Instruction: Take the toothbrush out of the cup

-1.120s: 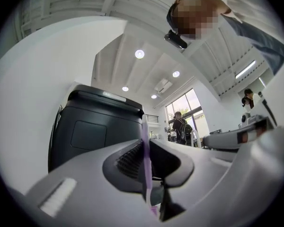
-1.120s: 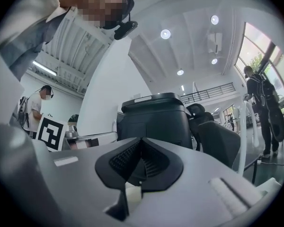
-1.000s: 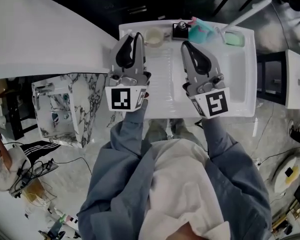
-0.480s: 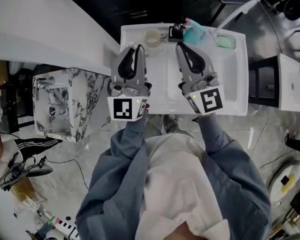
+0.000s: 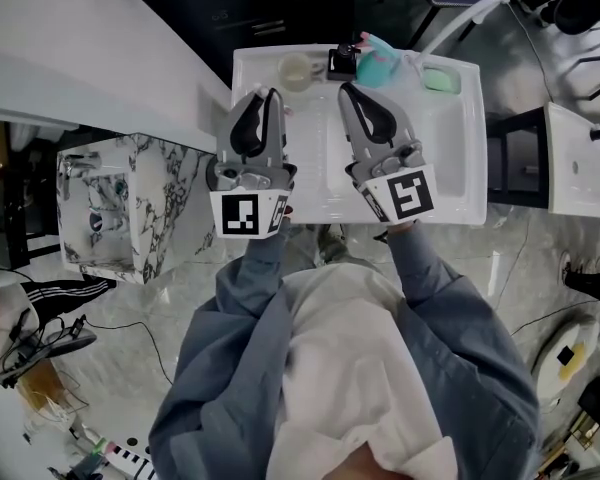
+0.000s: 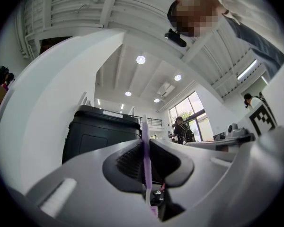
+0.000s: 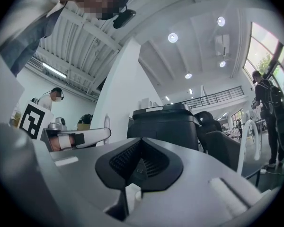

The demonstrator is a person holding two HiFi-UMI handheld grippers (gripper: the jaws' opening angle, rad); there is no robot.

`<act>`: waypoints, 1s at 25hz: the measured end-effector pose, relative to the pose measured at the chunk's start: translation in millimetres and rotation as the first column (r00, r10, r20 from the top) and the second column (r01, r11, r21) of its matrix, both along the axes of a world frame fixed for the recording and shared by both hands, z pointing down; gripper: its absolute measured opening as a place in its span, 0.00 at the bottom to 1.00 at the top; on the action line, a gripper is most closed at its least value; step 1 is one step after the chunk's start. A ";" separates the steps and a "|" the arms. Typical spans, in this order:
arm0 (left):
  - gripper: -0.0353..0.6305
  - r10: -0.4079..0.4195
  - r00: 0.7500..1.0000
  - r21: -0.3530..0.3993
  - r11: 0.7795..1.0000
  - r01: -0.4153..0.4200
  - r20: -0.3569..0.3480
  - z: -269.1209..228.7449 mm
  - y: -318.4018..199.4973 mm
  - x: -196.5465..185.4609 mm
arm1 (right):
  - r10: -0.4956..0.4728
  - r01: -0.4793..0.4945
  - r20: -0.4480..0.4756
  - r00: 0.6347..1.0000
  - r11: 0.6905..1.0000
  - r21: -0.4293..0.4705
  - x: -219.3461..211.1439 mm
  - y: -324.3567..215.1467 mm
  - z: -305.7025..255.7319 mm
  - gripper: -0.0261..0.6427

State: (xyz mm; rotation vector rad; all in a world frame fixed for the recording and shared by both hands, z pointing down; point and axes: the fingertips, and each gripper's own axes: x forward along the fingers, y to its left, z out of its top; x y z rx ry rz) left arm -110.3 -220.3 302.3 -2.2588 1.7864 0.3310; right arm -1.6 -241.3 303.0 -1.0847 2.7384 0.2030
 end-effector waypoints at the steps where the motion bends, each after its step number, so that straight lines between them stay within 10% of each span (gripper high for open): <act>1: 0.21 0.001 1.000 -0.003 1.000 -0.001 0.001 0.6 -0.1 -0.3 | 0.003 -0.003 -0.005 1.000 1.000 0.004 -1.5 0.2 -0.3 0.05; 25: 0.21 0.007 1.000 0.014 1.000 -0.007 -0.002 -4.5 -4.4 -7.7 | 0.015 -0.015 -0.015 1.000 0.999 0.034 -14.3 0.4 -8.9 0.05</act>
